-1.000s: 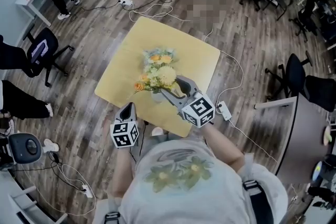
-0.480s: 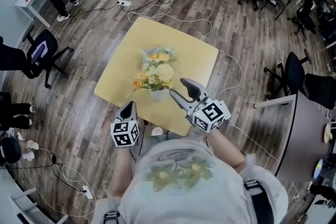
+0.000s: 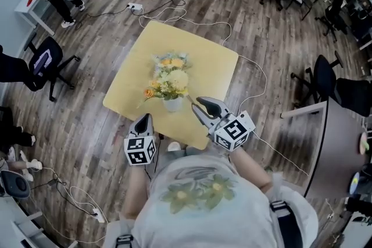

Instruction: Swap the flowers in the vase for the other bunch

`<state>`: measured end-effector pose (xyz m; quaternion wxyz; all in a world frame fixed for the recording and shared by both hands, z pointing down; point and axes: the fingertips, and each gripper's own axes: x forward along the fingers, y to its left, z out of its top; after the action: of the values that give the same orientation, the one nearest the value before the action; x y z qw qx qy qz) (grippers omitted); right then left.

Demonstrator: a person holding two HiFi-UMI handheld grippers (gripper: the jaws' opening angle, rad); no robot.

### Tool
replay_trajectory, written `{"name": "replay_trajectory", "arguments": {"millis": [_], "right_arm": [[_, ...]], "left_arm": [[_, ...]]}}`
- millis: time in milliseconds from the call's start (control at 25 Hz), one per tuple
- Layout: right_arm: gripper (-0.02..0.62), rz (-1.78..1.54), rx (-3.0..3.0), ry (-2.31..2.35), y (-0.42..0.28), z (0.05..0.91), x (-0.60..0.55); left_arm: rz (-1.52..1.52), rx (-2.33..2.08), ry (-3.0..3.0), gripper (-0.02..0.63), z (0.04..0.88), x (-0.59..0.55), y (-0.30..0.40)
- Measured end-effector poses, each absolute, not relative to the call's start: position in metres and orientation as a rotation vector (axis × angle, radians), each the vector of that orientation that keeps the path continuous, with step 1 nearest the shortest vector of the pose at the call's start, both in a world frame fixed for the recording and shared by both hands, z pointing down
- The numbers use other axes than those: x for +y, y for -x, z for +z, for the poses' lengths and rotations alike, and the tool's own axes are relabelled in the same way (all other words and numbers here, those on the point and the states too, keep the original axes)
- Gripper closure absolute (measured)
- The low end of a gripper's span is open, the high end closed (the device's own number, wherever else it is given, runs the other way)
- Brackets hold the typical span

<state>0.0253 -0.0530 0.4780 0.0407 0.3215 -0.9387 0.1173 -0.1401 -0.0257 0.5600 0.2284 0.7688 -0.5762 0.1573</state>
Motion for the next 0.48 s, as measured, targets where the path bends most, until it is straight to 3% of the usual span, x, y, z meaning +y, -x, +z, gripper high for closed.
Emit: {"name": "replay_trajectory", "arguments": {"millis": [160, 480], "right_arm": [[0.526, 0.428, -2.863, -0.921, -0.024, 0.487, -0.04], [0.546, 0.443, -2.844, -0.877, -0.021, 0.494, -0.025]], "left_arm": [[0.357, -1.596, -2.196, 0.589, 0.544, -0.021, 0.133], [0.394, -1.539, -2.248, 0.589, 0.543, -0.02, 0.109]]}}
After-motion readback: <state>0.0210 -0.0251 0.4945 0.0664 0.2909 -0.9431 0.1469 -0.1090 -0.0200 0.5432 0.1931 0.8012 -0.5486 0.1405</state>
